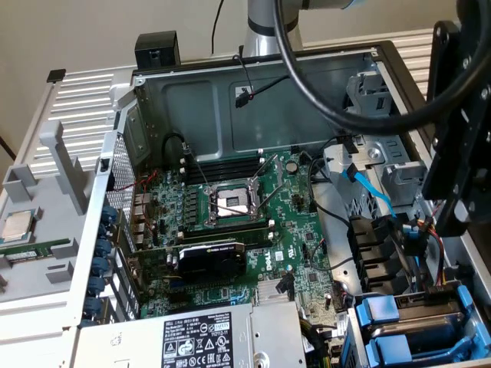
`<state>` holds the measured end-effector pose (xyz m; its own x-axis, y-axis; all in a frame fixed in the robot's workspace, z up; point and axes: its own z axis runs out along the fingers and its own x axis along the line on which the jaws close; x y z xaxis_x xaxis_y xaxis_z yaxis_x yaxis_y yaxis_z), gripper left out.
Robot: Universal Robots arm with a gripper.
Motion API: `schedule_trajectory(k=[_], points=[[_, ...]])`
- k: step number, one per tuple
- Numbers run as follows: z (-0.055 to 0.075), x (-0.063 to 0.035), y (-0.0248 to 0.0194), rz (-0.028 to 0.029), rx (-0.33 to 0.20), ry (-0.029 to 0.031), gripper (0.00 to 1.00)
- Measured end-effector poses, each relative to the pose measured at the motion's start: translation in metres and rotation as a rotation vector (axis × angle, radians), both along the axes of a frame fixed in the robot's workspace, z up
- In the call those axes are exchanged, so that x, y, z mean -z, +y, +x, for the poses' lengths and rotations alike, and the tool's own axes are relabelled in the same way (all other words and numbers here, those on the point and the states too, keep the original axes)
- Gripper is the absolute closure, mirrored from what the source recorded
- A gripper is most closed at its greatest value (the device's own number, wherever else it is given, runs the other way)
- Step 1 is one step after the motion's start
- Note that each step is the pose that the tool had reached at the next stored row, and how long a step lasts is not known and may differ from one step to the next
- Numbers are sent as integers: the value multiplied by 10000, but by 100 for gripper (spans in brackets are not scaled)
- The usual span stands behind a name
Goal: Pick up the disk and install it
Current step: 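Insert the first disk wire, then insert the second disk wire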
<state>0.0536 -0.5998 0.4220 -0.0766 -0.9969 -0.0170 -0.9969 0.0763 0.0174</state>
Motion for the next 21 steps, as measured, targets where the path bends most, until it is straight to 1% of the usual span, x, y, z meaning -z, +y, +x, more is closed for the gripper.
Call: schedule_trajectory(k=[4, 7, 10, 11, 21], points=[[-2, -117, 36, 0, 13, -89, 63], [-3, -140, 80, -6, 17, -104, 63], [-3, -140, 136, -41, 17, -105, 63], [-2, -141, 141, -49, 16, -105, 63], [-3, -140, 141, -48, -39, -105, 63]])
